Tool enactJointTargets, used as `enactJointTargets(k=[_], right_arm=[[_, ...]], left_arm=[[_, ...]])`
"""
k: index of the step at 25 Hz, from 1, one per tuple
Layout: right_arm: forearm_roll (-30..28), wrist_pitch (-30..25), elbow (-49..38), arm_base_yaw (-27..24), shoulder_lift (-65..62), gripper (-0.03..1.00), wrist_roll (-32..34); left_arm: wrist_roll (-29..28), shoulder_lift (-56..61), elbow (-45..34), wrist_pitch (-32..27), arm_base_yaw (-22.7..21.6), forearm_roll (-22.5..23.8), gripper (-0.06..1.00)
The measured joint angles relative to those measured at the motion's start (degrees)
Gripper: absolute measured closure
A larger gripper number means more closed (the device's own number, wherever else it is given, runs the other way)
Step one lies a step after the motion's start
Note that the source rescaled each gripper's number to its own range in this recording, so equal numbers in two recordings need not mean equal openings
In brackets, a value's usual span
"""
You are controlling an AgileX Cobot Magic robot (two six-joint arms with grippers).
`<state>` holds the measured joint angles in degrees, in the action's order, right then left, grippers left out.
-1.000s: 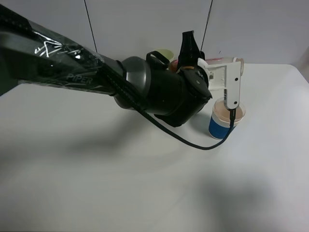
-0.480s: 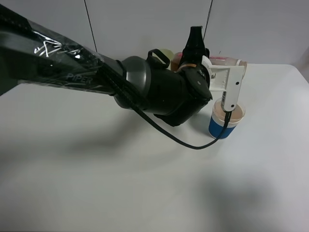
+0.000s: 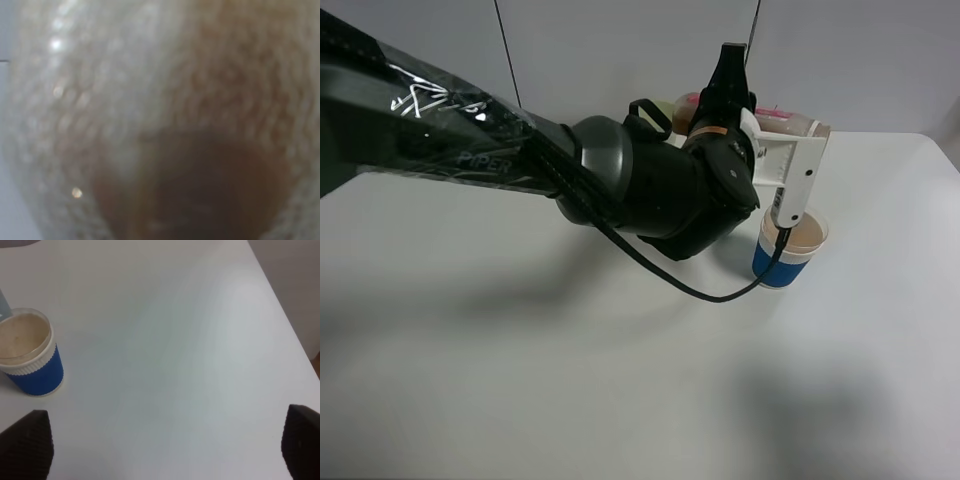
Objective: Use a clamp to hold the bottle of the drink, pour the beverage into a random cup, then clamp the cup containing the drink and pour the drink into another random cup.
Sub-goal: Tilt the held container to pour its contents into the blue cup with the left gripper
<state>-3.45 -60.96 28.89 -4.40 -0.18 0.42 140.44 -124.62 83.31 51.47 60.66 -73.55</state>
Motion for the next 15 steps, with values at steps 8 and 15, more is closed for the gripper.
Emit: enactJointTargets(k=[8, 15], right_arm=[[0.00, 0.00, 0.00, 0.00, 0.00, 0.24, 0.00], [0.00, 0.00, 0.00, 0.00, 0.00, 0.24, 0.00]], left_arm=[[3.02, 0.00, 0.00, 0.89, 0.00, 1.25, 0.94], [4.05, 0.00, 0.00, 0.89, 0.00, 2.81, 0.94]])
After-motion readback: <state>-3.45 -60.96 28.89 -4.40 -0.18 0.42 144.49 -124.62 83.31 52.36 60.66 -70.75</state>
